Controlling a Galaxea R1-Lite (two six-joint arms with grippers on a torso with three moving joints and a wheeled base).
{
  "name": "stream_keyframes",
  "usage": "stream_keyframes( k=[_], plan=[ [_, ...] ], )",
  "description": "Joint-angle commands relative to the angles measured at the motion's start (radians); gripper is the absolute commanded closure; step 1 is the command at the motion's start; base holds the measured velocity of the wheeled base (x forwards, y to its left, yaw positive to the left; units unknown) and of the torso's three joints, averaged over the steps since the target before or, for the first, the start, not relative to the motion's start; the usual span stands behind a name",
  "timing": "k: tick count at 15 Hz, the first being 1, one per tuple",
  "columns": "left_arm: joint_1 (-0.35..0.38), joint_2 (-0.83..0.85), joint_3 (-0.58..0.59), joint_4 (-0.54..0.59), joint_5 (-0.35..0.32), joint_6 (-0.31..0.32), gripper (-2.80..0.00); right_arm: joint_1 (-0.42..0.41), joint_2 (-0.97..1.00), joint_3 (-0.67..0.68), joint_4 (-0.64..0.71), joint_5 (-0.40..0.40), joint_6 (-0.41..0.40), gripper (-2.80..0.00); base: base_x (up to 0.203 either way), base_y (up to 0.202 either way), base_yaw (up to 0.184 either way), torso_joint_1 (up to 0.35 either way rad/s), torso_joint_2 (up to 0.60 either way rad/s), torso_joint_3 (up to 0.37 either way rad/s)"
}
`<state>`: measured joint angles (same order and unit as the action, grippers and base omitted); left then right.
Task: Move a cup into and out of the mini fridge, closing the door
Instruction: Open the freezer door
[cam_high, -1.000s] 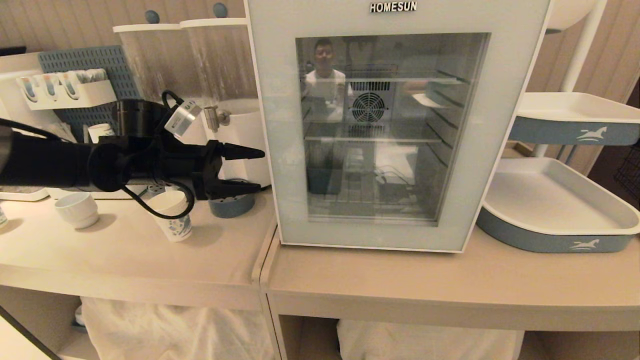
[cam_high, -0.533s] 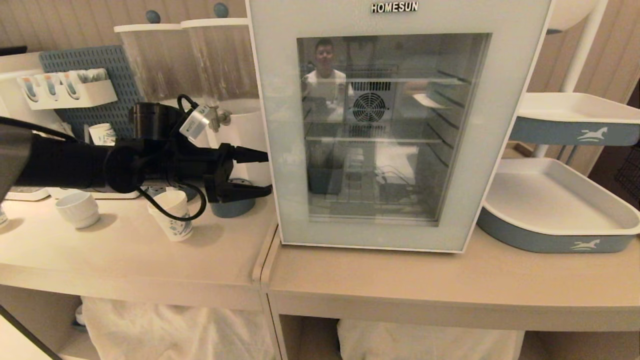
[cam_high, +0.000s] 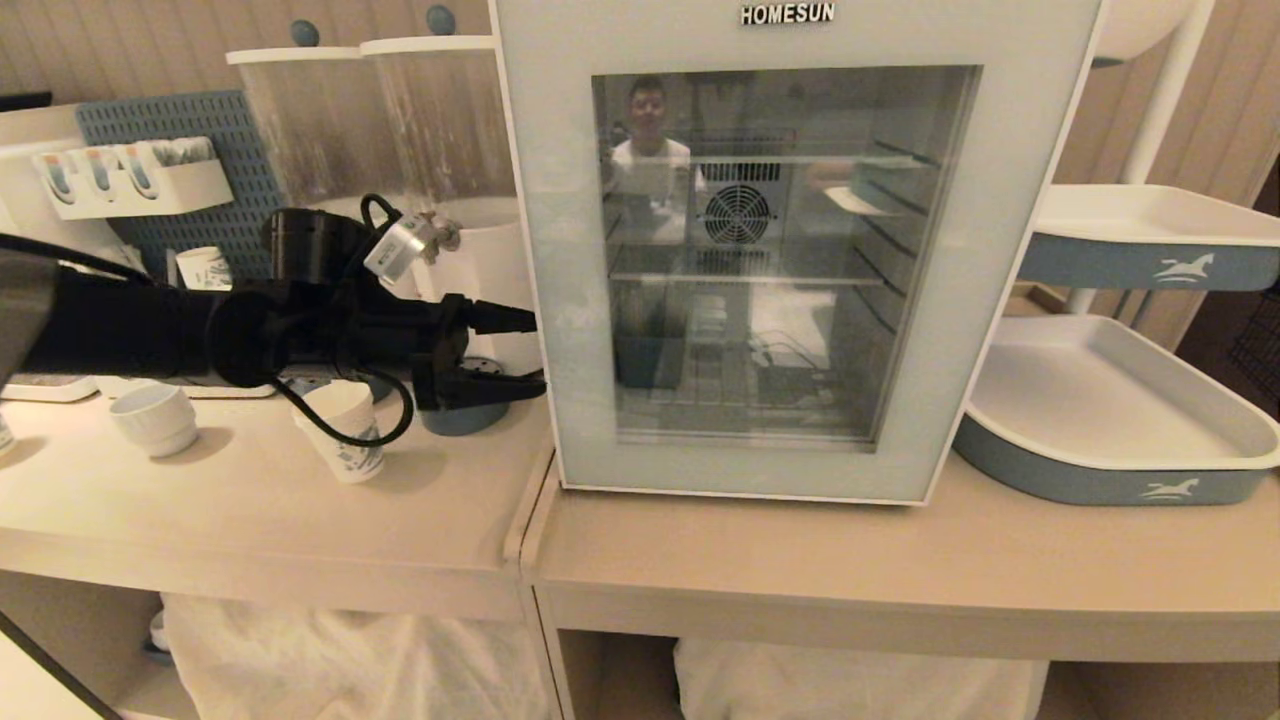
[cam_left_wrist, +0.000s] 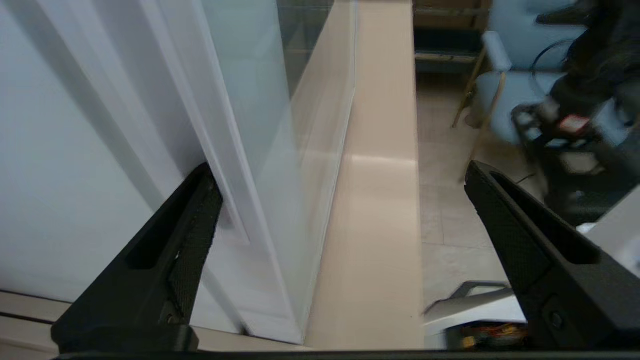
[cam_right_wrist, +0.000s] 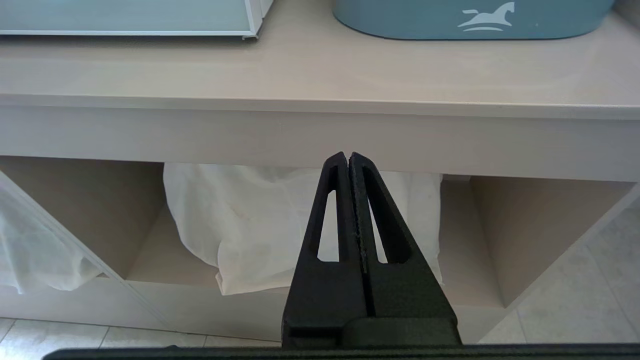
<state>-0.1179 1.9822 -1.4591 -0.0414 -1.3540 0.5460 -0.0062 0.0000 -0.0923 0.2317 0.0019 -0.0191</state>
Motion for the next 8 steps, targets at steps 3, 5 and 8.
stream_keyframes(
  k=[3, 5, 8],
  plan=[
    [0.001, -0.109, 0.049, 0.105, -0.065, 0.003, -2.8, 0.0, 0.001, 0.0, 0.001, 0.001, -0.001, 0.0, 0.0, 0.0, 0.0, 0.0, 0.0, 0.0],
    [0.004, -0.131, 0.07, 0.106, -0.065, 0.003, -2.8, 0.0, 0.002, 0.0, 0.001, 0.0, -0.001, 0.0, 0.0, 0.0, 0.0, 0.0, 0.0, 0.0],
    [0.002, -0.159, 0.101, 0.106, -0.067, 0.003, -2.8, 0.0, 0.002, 0.0, 0.003, 0.001, -0.001, 0.0, 0.0, 0.0, 0.0, 0.0, 0.0, 0.0]
  ],
)
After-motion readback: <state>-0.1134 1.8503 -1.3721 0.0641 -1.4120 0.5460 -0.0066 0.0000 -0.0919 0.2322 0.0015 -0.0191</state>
